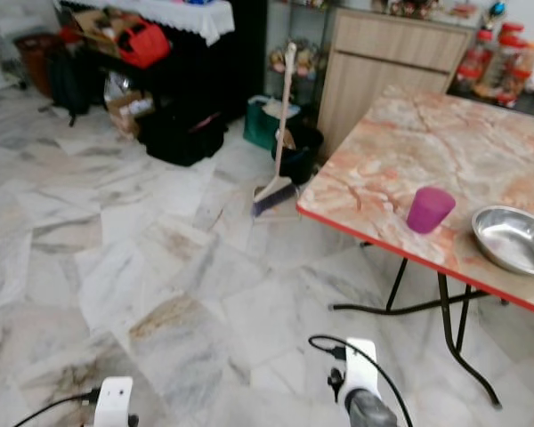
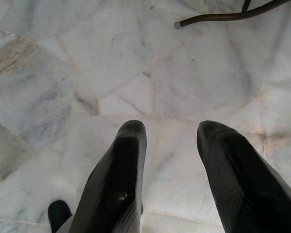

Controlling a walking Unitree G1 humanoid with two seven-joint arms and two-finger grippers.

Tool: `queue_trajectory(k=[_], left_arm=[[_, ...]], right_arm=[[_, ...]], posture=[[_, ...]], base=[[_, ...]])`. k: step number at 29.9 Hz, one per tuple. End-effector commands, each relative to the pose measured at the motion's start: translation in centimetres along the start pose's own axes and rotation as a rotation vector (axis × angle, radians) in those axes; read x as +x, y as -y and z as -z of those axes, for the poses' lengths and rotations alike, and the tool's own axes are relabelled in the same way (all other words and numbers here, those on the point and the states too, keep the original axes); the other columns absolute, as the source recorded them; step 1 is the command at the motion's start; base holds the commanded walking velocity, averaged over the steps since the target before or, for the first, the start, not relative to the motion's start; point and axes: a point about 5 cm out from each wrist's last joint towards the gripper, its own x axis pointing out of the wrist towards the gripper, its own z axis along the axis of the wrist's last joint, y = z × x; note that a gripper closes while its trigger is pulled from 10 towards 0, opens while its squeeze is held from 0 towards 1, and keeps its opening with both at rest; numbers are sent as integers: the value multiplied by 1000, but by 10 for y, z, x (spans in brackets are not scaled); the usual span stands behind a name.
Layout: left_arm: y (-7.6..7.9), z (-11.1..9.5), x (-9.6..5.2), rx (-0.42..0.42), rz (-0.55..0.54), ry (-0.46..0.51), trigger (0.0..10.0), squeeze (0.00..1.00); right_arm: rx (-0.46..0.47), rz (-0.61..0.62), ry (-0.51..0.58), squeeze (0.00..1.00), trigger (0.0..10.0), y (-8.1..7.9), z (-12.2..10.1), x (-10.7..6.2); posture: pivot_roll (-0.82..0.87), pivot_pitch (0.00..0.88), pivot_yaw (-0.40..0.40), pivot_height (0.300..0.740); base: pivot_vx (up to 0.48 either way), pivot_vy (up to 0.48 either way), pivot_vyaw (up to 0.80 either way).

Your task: Setting the table

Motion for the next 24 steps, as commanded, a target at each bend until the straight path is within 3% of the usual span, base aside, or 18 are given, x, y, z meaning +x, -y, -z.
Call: queue_trajectory(k=[1, 5, 13, 24], left_arm=[[0, 2, 0, 12, 3, -4, 10000, 0], [0, 2, 0, 31, 5, 1, 10000, 0], [0, 1, 0, 32, 3, 2, 10000, 0], [2, 5, -1, 20, 6, -3, 10000, 0]], right_arm=[[17, 3, 3, 0, 10000, -1, -1, 0], [23, 3, 2, 0, 10000, -1, 0, 0], [17, 1, 2, 0, 10000, -2, -1, 0], [14, -2, -4, 0, 10000, -2, 1, 0]], posture=[[10, 0, -28, 740], [13, 0, -29, 740], [18, 0, -36, 740], [21, 0, -36, 740]], base=[[0, 0, -756], [0, 0, -759], [0, -443, -759], [0, 0, -760]])
